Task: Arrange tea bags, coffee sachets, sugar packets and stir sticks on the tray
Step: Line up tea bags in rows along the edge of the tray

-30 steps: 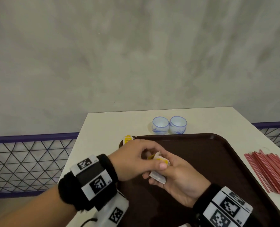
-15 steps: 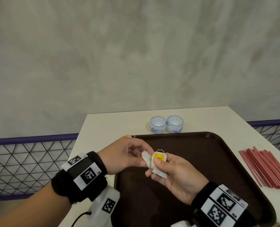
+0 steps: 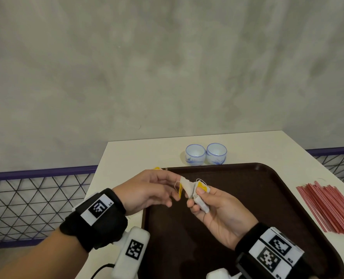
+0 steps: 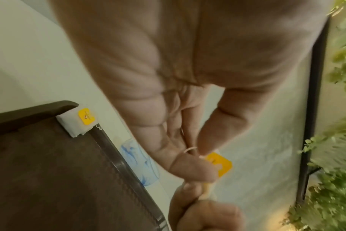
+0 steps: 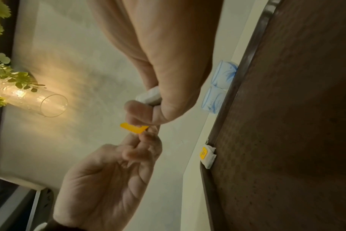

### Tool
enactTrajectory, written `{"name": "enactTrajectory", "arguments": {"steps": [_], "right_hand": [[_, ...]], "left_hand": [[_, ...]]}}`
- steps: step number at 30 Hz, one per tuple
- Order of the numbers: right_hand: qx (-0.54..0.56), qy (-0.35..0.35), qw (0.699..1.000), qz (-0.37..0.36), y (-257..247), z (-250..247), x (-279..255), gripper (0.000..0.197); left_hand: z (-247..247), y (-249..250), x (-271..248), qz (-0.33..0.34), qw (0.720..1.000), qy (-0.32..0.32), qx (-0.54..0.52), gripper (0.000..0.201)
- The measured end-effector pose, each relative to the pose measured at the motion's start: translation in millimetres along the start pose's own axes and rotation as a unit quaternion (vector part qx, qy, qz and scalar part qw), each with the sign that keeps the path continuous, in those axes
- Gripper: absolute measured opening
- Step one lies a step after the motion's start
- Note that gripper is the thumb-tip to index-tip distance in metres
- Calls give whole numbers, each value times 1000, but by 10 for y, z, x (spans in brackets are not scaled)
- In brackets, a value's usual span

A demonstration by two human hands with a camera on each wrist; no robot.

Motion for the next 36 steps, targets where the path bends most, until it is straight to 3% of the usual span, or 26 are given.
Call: {"name": "enactTrajectory", "arguments": {"steps": [6,12,16,19,22,27,34,36], "right_hand": [[-11,-9,1000,6,78,51,26,18],[-105,77,991,-31,16,-223,86,11],[-110,112,988,4,24,-400,104,13],[-124,110,986,26,49,-413,83,20],[-136,104,985,29,57,-421,69,21],[-144,104,984,30,65,-475,53,21],[-144,100,984,40,105,-490,68,23],[-141,95,985,42,120,-461,77,23]], "left_hand": [[-37,-43,60,47,991,68,109,5],[-429,-92,135,21,969,155,190,16],[-739,-266,315,-40,910,159,381,22],[-928,-319,460,-86,822,187,531,14],[-1037,-298,564,-117,782,211,575,10],[-1150,-261,688,-126,751,234,605,23],[-1209,-205,717,-119,767,242,583,33],[-1176,-127,669,-109,747,249,607,40]]}}
Point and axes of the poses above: each hand's wrist, its own x-axis towards the middle knuckle, its own z-axis out of the palm, y = z × x, the point moved 6 cm from there along x, towards the middle knuckle, and after that the axes turned 6 degrees about -x, right-handed, at the moved point
